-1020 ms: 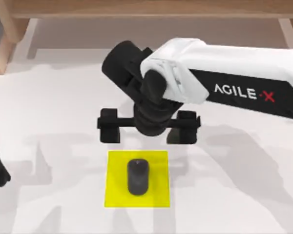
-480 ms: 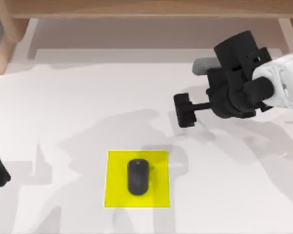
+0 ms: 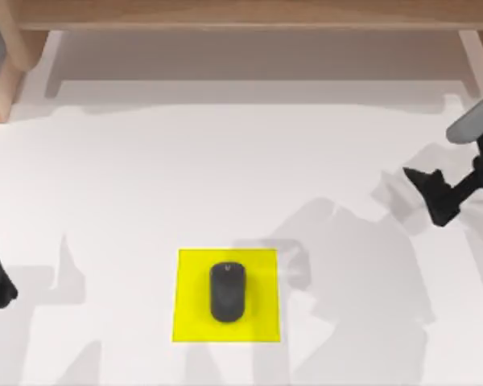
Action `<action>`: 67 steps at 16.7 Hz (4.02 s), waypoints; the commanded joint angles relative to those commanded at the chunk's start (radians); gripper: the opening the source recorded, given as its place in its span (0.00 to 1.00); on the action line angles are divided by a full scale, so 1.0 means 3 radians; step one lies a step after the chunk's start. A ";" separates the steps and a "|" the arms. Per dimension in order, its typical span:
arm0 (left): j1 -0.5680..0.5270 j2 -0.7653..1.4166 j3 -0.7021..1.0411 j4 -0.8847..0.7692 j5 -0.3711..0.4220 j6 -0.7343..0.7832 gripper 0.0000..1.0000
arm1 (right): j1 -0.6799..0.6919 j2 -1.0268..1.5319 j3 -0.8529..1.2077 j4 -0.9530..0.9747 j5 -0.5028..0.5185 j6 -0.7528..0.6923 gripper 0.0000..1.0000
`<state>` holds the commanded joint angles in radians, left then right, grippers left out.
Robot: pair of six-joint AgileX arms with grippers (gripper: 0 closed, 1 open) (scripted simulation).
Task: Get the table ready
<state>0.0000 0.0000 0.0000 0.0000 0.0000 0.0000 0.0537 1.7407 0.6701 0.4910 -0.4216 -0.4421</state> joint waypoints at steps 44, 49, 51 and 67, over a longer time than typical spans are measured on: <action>0.0000 0.0000 0.0000 0.0000 0.0000 0.0000 1.00 | -0.2475 0.1067 -0.0523 0.3560 -0.0779 -0.3702 0.10; 0.0000 0.0000 0.0000 0.0000 0.0000 0.0000 1.00 | -0.2475 0.1067 -0.0523 0.3560 -0.0779 -0.3702 0.00; 0.0000 0.0000 0.0000 0.0000 0.0000 0.0000 1.00 | -0.2475 0.1067 -0.0523 0.3560 -0.0779 -0.3702 0.00; 0.0000 0.0000 0.0000 0.0000 0.0000 0.0000 1.00 | -0.2107 0.1339 0.0191 0.3084 -0.0388 -0.3695 0.00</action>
<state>0.0000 0.0000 0.0000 0.0000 0.0000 0.0000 -0.5784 2.1423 0.7273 1.4163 -0.5381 -1.5506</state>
